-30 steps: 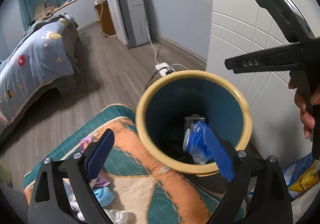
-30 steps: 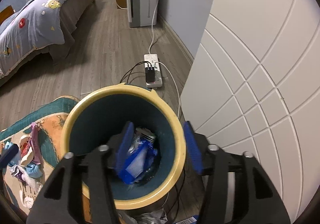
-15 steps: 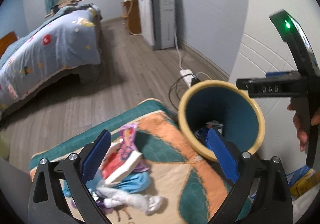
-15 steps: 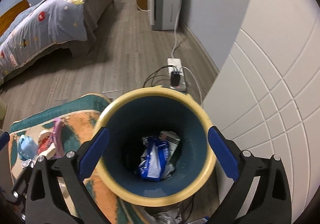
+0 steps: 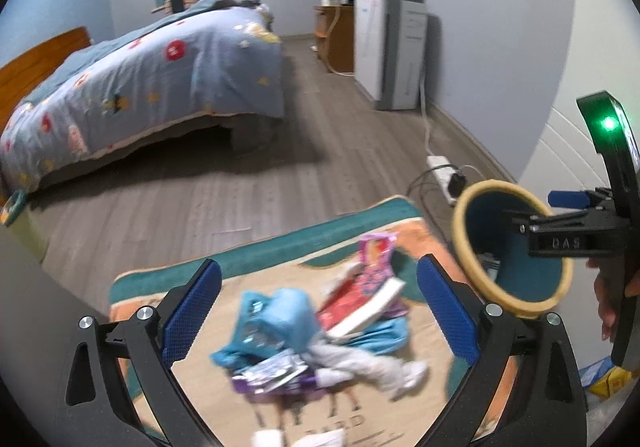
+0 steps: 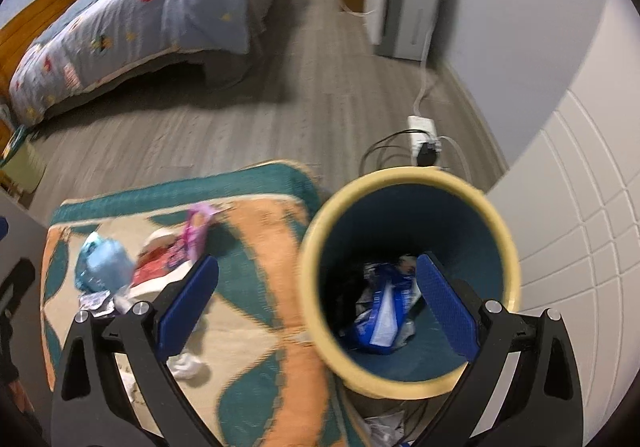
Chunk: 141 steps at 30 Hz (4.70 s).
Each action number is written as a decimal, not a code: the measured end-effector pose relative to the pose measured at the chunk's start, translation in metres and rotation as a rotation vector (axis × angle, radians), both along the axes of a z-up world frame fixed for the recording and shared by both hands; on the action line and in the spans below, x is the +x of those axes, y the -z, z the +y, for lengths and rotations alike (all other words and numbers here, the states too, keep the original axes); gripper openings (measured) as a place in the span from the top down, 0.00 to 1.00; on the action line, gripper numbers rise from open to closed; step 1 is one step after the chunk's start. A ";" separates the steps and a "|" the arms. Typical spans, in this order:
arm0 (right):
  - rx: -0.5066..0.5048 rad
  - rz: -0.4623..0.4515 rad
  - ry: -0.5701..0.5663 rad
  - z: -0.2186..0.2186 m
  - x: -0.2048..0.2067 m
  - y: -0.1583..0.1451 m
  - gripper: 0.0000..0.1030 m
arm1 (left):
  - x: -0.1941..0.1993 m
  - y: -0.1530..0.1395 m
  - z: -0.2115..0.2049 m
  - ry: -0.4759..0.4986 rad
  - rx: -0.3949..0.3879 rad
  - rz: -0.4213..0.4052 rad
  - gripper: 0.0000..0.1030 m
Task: Collect trash
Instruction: 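Move both tools back over the remaining trash on the mat, then grasp the blue mask with the left tool while the right tool grasps the paper cup, then carry the red-white paper cup over the bin with the right tool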
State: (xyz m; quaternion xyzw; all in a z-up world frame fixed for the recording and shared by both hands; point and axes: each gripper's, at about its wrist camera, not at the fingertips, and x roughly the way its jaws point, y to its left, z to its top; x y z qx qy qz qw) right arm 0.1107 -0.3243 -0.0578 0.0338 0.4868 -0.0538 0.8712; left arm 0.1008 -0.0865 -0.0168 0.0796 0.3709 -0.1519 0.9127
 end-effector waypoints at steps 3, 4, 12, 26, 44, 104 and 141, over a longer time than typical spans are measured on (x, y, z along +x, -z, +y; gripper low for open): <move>-0.011 0.015 -0.038 0.022 0.004 0.006 0.06 | 0.000 0.005 0.025 -0.040 0.010 0.013 0.06; -0.009 0.021 -0.045 0.028 0.005 0.009 0.06 | 0.001 0.008 0.032 -0.052 0.014 0.021 0.06; -0.007 0.059 -0.083 0.060 0.023 0.030 0.06 | 0.017 0.032 0.081 -0.145 0.022 0.102 0.06; 0.015 0.083 -0.159 0.080 0.060 0.061 0.08 | 0.058 0.085 0.101 -0.168 0.037 0.235 0.07; 0.079 0.203 -0.412 0.115 0.064 0.093 0.70 | 0.060 0.098 0.030 0.129 0.060 0.255 0.36; 0.071 0.191 -0.547 0.150 0.076 0.098 0.91 | 0.083 0.108 0.046 0.069 0.060 0.345 0.75; 0.207 -0.147 -0.345 0.073 -0.013 -0.042 0.92 | -0.013 -0.025 0.027 0.100 -0.091 -0.004 0.75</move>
